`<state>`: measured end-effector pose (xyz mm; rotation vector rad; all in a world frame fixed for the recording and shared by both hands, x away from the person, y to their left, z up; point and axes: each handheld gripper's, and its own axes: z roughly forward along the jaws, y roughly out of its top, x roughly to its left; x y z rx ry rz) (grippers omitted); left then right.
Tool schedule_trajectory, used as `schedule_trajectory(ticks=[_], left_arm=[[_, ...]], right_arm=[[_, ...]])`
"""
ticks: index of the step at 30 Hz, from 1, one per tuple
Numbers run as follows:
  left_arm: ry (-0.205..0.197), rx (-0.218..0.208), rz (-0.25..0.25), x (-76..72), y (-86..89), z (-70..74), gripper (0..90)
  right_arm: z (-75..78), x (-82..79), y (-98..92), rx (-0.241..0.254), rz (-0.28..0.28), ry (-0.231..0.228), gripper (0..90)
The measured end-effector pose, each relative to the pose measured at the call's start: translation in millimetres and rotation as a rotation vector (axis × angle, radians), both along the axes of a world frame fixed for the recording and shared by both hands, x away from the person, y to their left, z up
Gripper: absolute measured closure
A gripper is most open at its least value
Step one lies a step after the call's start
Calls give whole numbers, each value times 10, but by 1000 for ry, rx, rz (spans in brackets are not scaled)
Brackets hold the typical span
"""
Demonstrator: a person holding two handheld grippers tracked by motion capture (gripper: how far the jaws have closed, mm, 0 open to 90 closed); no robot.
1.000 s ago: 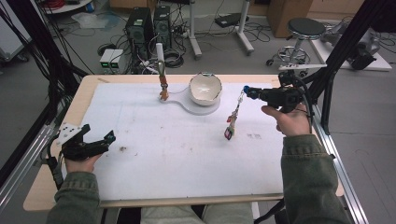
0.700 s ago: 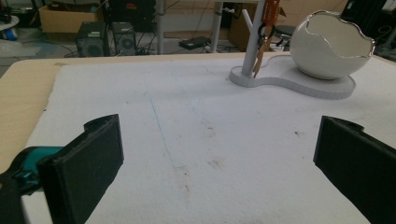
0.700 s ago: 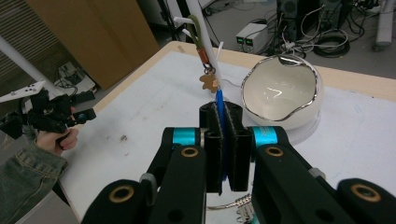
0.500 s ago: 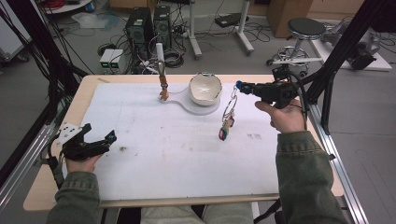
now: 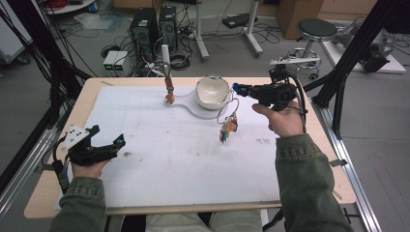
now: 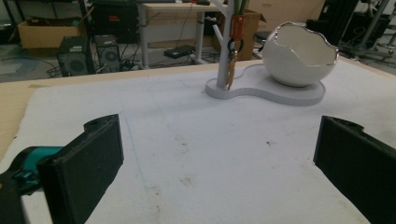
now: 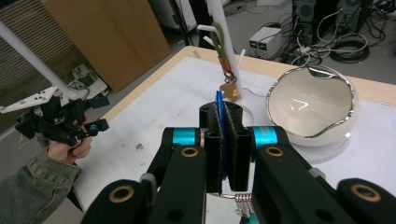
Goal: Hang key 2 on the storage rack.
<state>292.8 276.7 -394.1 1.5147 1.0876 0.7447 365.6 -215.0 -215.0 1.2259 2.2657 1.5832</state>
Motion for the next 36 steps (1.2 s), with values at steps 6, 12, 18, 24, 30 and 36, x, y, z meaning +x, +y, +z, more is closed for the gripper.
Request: schedule_trajectory(ticks=[6,12,18,24,30,36], left_arm=[[-20,-11,-19,-6,-56,80,20],[-31,-10,-38,-12,-100,175,20],[-44,-46,-59,1,-133,259,20],[-65,-65,-76,43,-198,352,20],[-78,-82,-104,72,-292,387,20],[-99,-119,-135,90,-374,412,20]], right_arm=[[19,-10,140,0,31,-1,876],[78,-20,287,9,51,-5,876],[147,-40,428,14,68,-14,877],[182,-46,543,20,81,-23,877],[202,-43,648,33,102,-22,877],[204,-32,783,37,117,-31,876]])
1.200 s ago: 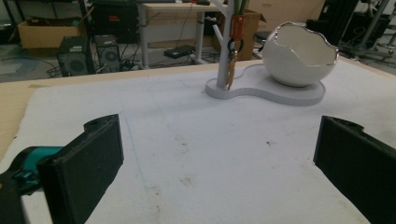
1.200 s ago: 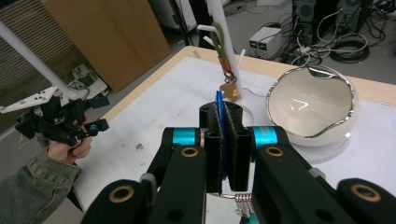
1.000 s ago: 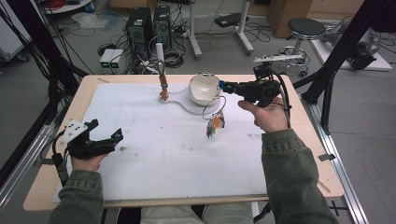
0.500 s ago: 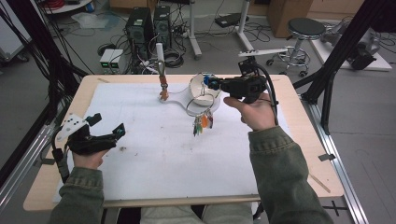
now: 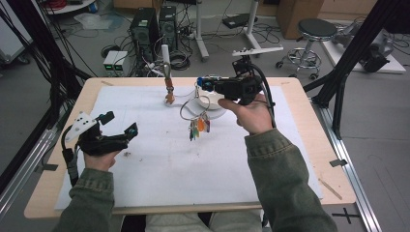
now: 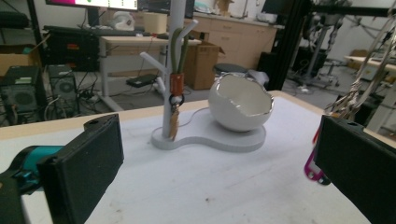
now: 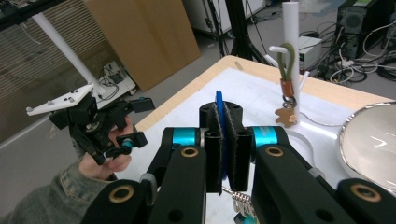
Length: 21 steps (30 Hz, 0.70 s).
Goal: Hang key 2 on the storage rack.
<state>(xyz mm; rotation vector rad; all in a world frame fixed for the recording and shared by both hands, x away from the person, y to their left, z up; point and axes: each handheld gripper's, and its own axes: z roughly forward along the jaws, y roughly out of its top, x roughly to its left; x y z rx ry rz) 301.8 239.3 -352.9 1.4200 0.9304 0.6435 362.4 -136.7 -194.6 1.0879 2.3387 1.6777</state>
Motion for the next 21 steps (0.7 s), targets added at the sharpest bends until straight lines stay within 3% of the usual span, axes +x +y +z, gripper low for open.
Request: schedule_trajectory(ticks=[12,21], left_arm=[[-27,0,-32,57,-129,140,20],[-45,-6,-74,114,-298,267,20]], right_arm=[[-28,43,206,1,26,2,876],[-34,103,322,32,25,29,876]])
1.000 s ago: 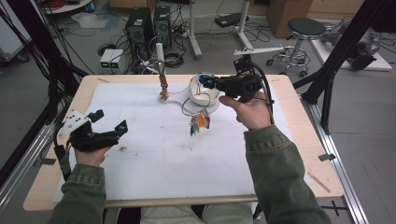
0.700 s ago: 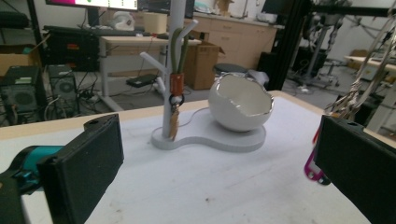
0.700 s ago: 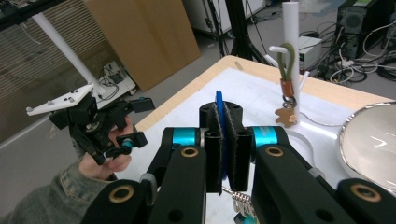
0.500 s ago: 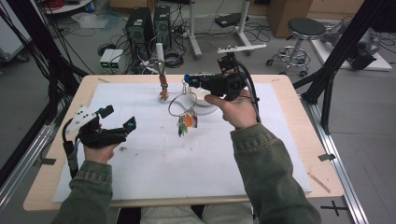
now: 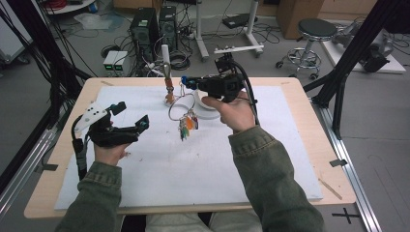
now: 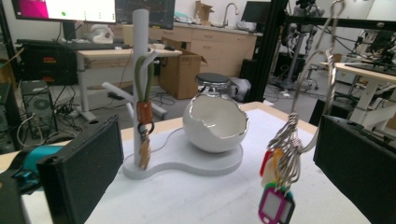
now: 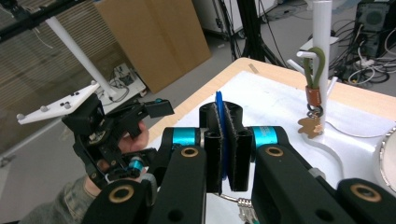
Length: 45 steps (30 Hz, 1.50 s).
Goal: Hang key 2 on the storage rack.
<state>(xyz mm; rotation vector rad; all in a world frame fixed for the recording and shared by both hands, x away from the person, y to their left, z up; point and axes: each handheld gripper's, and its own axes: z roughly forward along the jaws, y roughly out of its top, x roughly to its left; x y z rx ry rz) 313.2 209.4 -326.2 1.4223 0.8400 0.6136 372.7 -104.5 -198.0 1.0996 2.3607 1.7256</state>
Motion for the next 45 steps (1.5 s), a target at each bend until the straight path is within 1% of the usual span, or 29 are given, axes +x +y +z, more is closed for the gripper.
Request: schedule_trajectory(ticks=[6,7,9,12,15,16,19,22,23,26,27,30,31,36,39,40,41,42,43,44,45], left_arm=[[-3,-5,-21,40,-102,76,20],[-8,2,-23,46,-118,85,20],[-9,-6,-33,61,-165,96,20],[-12,-8,-46,94,-237,102,45],[-6,-21,-57,131,-291,108,51],[-8,-28,-60,140,-308,109,67],[5,-47,-62,162,-352,110,71],[21,-47,-72,169,-371,103,77],[28,-48,-76,170,-374,101,80],[43,-55,-95,171,-365,101,117],[46,-62,-96,169,-367,103,141],[58,-61,-100,169,-367,101,247],[62,-65,-104,178,-367,97,267],[68,-76,-118,191,-385,82,380],[67,-78,-126,192,-385,81,502],[63,-87,-136,193,-379,80,574],[57,-102,-130,187,-375,82,664],[46,-111,-111,175,-367,84,710],[34,-124,-102,166,-355,83,765],[30,-125,-102,162,-346,84,800],[27,-116,-101,157,-340,86,839]], right_arm=[[43,8,56,28,-13,11,876],[51,8,66,35,-14,12,876],[68,4,82,45,-19,13,876],[79,7,106,54,-27,15,876],[86,6,128,66,-29,20,876],[86,8,138,70,-32,21,876],[82,16,169,74,-30,23,876],[67,22,205,67,-27,34,876],[61,24,213,66,-26,31,876],[59,22,230,71,-30,35,875],[57,24,237,71,-31,34,876],[55,21,254,82,-33,41,876],[52,23,262,88,-28,42,875],[37,30,301,86,-19,50,876],[27,31,315,88,-23,49,876],[25,31,316,89,-24,49,876],[23,32,318,88,-25,49,876],[22,31,321,88,-28,47,875],[22,31,324,87,-30,46,876],[20,31,328,83,-31,41,876],[20,30,331,78,-31,39,876]])
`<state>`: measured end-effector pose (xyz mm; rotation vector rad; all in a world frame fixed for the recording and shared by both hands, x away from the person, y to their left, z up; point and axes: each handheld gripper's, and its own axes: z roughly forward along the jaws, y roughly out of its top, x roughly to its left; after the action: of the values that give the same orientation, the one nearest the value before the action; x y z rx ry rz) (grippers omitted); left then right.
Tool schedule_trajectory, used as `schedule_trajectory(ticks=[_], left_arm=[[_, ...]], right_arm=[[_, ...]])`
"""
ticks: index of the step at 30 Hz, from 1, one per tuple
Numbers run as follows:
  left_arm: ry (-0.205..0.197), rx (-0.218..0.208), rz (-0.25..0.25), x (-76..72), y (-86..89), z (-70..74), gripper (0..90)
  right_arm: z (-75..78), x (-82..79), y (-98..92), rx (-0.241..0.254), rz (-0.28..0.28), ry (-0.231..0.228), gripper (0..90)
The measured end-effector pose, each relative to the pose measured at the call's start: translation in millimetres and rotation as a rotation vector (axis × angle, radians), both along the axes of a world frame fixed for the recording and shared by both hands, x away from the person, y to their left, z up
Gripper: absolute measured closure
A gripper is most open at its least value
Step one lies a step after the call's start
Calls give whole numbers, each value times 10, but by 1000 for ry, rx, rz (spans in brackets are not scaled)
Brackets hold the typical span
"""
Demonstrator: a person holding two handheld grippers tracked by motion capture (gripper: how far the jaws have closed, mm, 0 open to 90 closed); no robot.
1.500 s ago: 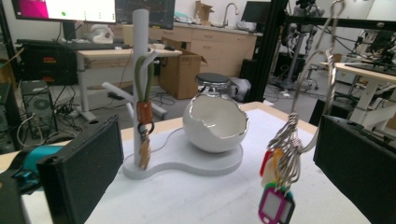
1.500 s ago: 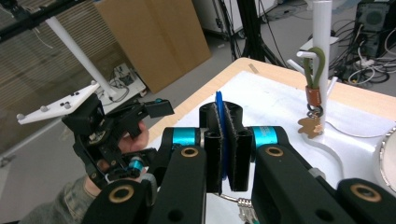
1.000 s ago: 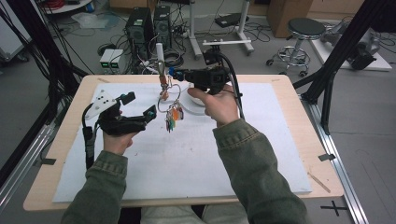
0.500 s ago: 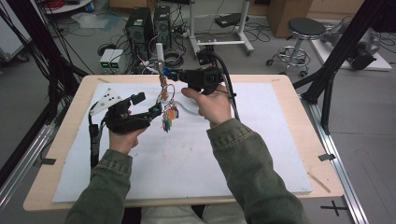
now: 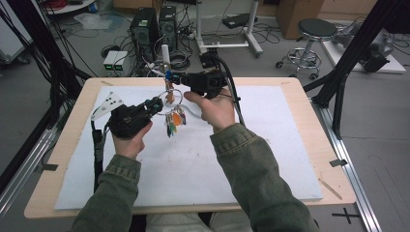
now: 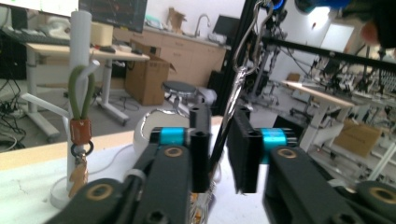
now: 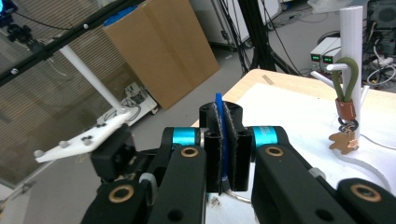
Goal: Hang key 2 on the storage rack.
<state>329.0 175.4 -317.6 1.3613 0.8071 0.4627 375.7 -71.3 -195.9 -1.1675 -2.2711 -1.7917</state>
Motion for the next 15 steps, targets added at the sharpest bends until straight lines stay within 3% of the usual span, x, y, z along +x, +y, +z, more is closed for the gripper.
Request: schedule_trajectory(ticks=[3,9,11,15], left_arm=[[-1,4,-5,-1,2,1,866],[16,-50,-31,31,44,-1,870],[13,-35,-22,24,67,5,871],[16,-23,-20,18,103,11,871]], right_arm=[[-6,10,1,-17,-7,-10,875],[-24,23,5,3,11,-20,861],[-19,34,-11,9,20,-25,782],[-41,66,-54,-25,0,-14,598]])
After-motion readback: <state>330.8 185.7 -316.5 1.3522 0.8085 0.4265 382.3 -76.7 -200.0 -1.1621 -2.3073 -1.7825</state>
